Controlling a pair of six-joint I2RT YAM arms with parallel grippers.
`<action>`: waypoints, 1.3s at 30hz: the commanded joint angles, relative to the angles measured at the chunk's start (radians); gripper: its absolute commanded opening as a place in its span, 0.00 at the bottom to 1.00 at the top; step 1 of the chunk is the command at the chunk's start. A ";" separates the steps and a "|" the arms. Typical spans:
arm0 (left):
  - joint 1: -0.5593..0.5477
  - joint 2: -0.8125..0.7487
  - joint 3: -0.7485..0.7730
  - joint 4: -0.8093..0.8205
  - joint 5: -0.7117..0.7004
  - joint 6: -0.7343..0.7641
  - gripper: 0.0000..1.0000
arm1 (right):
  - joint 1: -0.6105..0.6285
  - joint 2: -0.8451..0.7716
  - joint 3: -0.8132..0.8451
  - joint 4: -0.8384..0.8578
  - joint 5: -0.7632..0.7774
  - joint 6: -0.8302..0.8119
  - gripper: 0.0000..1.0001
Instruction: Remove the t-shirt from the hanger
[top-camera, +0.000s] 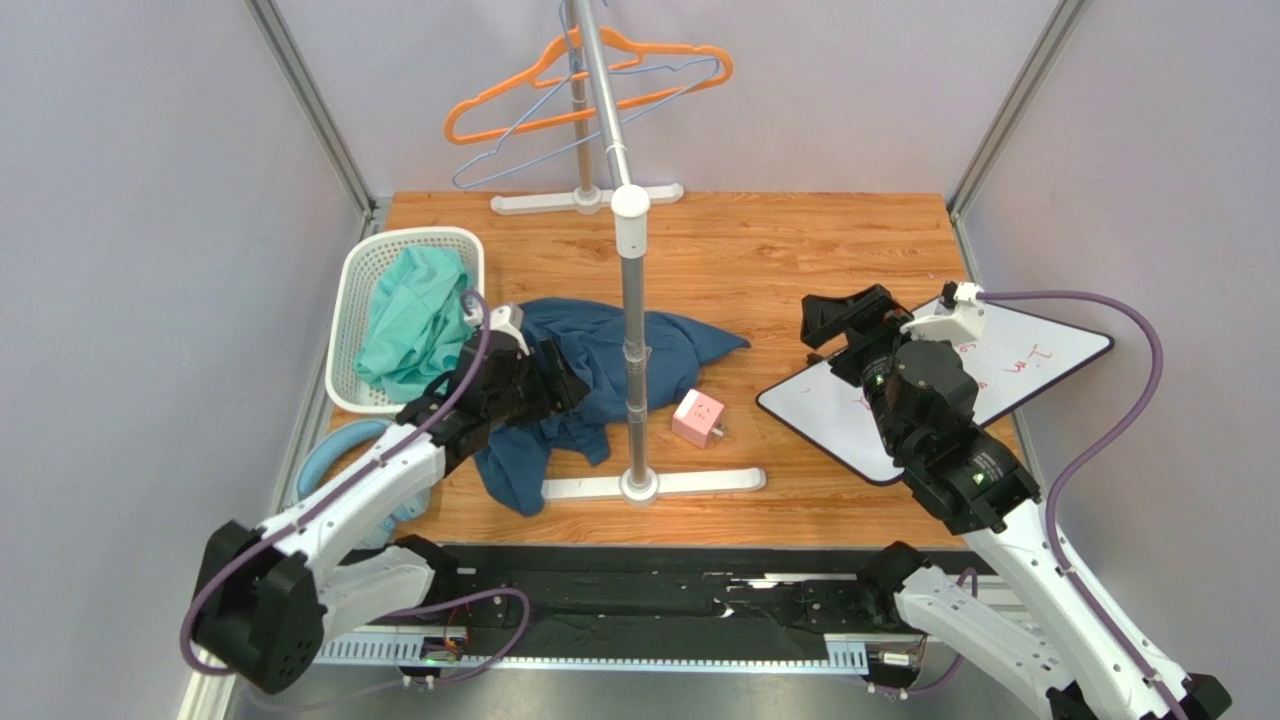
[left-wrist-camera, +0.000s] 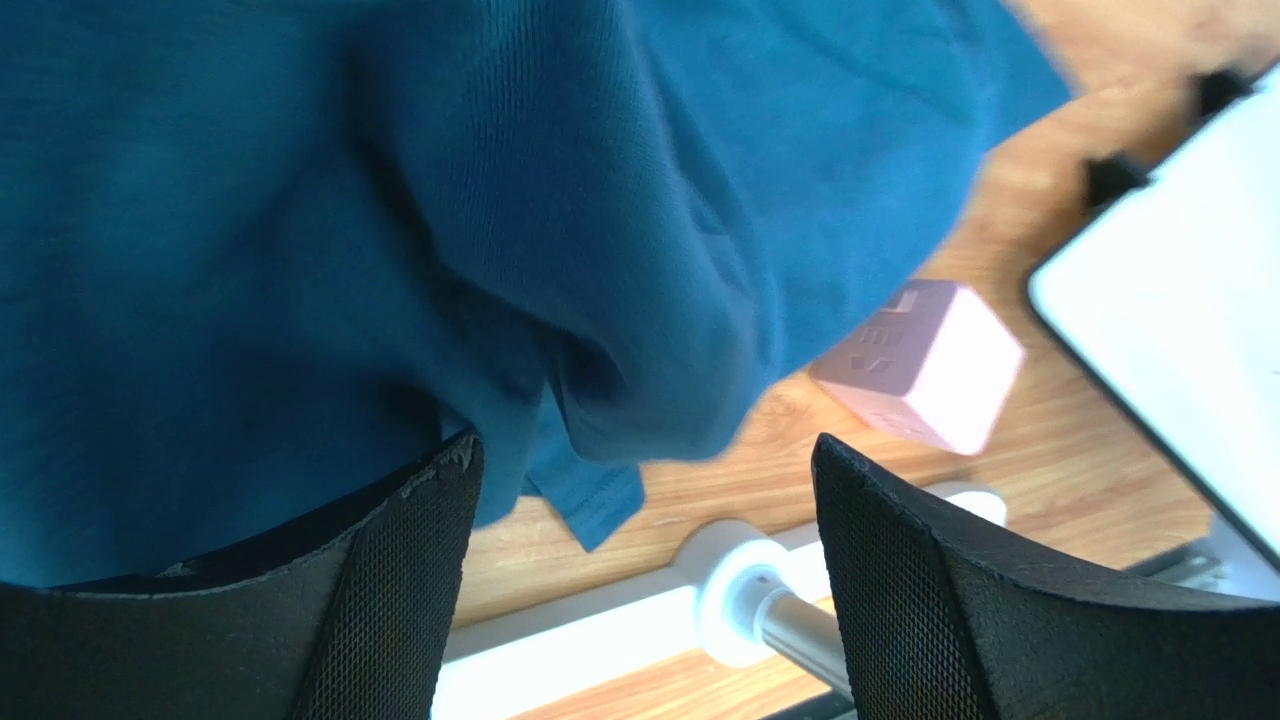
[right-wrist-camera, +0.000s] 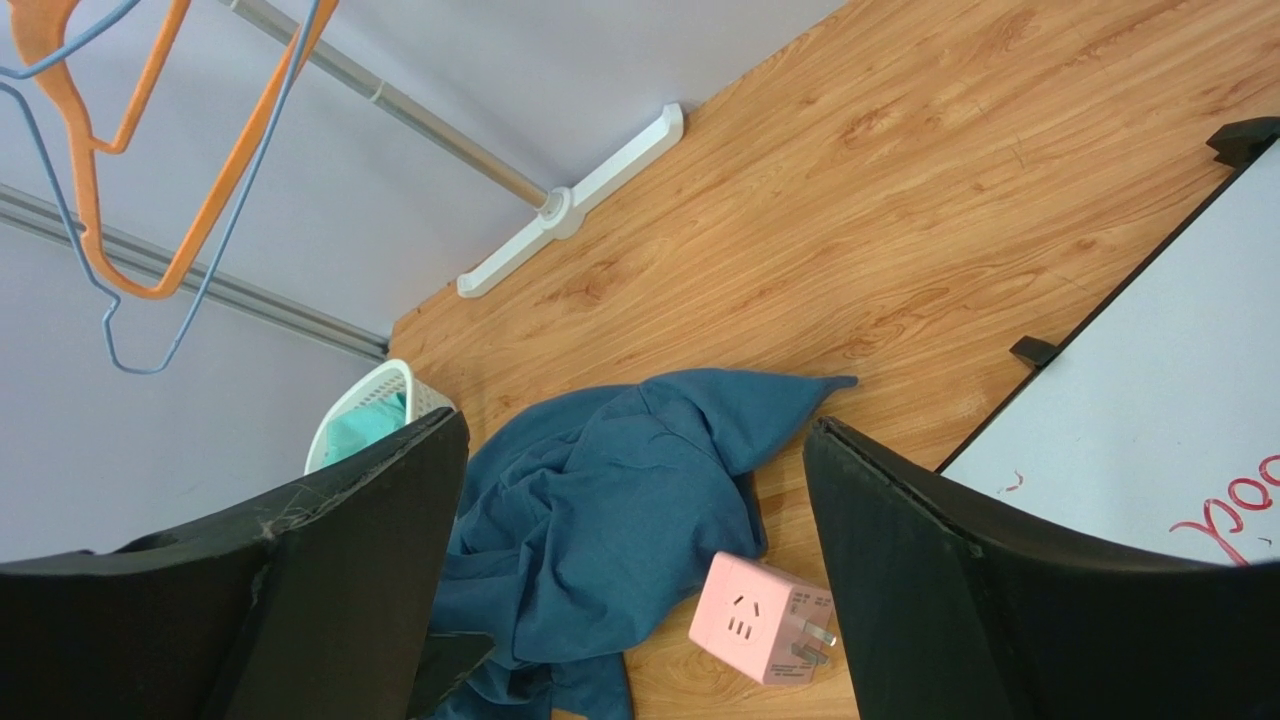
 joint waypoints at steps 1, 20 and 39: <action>-0.020 0.177 0.066 0.107 -0.051 -0.040 0.85 | -0.001 -0.029 0.002 0.030 0.011 -0.013 0.88; -0.020 0.414 0.179 0.099 -0.128 -0.020 0.00 | -0.002 -0.050 -0.002 -0.001 0.023 -0.029 0.90; 0.237 -0.376 0.395 -0.339 -0.174 0.170 0.00 | -0.002 -0.052 0.005 0.002 -0.009 -0.019 0.90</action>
